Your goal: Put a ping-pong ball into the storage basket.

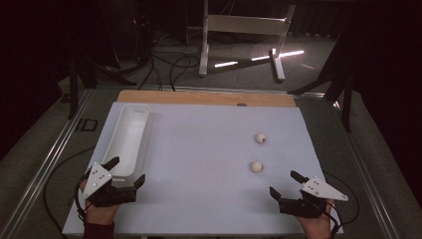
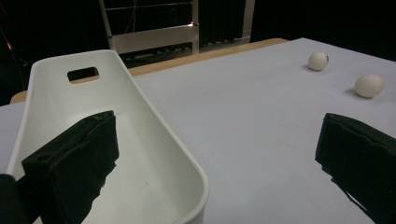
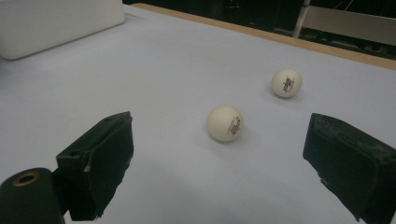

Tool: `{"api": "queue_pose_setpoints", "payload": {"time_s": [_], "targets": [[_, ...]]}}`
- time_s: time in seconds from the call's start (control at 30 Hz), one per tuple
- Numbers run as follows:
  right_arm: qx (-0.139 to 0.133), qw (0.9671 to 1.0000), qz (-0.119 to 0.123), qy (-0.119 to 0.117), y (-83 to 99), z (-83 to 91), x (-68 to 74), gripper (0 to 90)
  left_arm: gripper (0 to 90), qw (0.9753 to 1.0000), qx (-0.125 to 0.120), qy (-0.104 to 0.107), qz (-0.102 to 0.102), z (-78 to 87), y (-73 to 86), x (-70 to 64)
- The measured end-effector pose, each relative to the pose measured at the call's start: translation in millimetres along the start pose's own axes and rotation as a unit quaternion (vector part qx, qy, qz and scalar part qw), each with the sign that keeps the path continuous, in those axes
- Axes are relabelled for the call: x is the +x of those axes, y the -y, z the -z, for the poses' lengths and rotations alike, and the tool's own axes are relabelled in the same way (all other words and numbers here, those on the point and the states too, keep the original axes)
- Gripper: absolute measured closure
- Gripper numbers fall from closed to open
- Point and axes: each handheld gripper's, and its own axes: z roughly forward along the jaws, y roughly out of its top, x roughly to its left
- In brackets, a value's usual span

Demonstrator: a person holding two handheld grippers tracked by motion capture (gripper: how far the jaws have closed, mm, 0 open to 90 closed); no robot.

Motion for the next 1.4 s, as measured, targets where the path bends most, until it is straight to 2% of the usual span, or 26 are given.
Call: {"api": "queue_pose_setpoints", "payload": {"time_s": [0.33, 0.47, 0.73, 1.07, 1.4], "targets": [[0.013, 0.9998, 0.012, 0.002, -4.1, -0.4, 2.3, 8.3, 0.0, 1.0, 0.004, -0.007, -0.001, -1.0, 1.9, -1.5], [0.013, 0.9999, 0.009, 0.005, -7.6, 1.1, 1.5, 8.3, 0.0, 0.9999, 0.001, -0.014, 0.001, 0.2, 2.3, -2.1], [0.04, 0.9992, 0.01, 0.004, -13.0, -0.3, 1.0, 7.6, 0.0, 0.9998, 0.004, -0.018, -0.005, -1.3, 2.7, -5.8], [0.06, 0.9978, 0.018, 0.023, -29.4, -1.8, -1.5, 7.4, 0.0, 0.9998, 0.007, -0.019, -0.006, -3.1, 3.1, -7.0], [0.065, 0.9974, 0.017, 0.024, -43.6, -5.7, -3.0, 7.4, 0.1, 0.9998, 0.008, -0.02, -0.005, -3.4, 4.3, -6.5]]}}
